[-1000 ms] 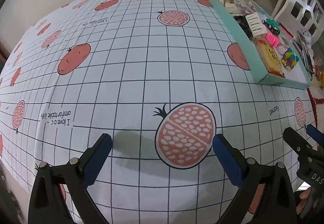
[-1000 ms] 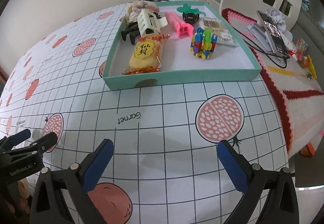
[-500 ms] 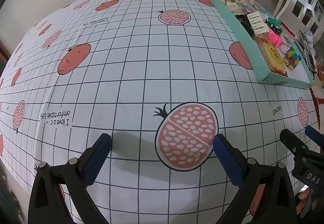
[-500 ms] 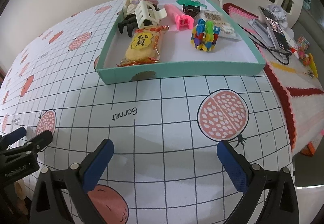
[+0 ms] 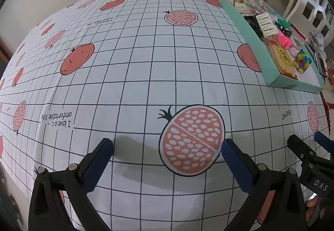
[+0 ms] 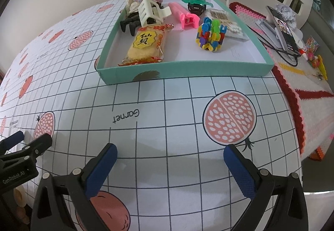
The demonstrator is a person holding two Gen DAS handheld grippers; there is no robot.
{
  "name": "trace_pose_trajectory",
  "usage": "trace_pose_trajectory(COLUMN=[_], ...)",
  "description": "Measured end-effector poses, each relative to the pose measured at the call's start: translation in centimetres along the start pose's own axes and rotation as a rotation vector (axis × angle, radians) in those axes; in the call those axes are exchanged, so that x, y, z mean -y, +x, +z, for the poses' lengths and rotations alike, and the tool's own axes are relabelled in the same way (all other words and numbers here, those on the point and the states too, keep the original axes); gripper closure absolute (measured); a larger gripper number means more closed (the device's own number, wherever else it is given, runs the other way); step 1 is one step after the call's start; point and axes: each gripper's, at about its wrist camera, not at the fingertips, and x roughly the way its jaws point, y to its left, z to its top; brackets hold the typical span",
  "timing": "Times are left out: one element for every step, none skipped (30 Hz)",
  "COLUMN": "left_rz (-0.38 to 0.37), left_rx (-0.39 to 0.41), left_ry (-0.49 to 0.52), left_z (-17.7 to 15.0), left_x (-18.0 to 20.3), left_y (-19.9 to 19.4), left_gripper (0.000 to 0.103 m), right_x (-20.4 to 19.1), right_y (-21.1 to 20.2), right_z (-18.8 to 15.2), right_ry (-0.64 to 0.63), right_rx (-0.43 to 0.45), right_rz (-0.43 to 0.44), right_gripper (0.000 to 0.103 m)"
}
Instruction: Organize objects
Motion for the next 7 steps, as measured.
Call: trace_pose_trajectory(left_rz=[0.0, 0.0, 0.0, 0.0, 0.0, 0.0, 0.0], left_rx=[0.004, 0.006, 0.007, 0.008, 0.008, 0.008, 0.008], left_ry=[0.0, 0.001, 0.001, 0.001, 0.0, 0.001, 0.001], left_z=[-0.03, -0.04, 0.04, -0.12, -0.14, -0.15, -0.14], left_x=[0.0, -0.01, -0.1, 0.06, 0.06, 0.05, 0.02], left_y=[0.0, -0.01, 0.09, -0.08, -0.1, -0.1, -0.11], left_gripper=[0.0, 0.0, 0.0, 0.0, 0.0, 0.0, 0.0], right_x=[0.03, 0.02, -0.01, -0.04, -0.04, -0.03, 0.0], right_y=[0.0, 0.01, 0.03, 0.05, 0.09, 0.1, 0.05], right_z=[-0.01, -0.01, -0.01, 0.0, 0.01, 0.02, -0.02], right_ry=[-0.001, -0.002, -0.003, -0.004, -0.005, -0.004, -0.004], right_rx=[0.0, 0.0, -0.001, -0.002, -0.002, -0.002, -0.002], right_rz=[0.0, -0.001, -0.002, -0.003, -0.003, -0.003, -0.003], right_gripper=[0.0, 0.0, 0.0, 0.0, 0.0, 0.0, 0.0])
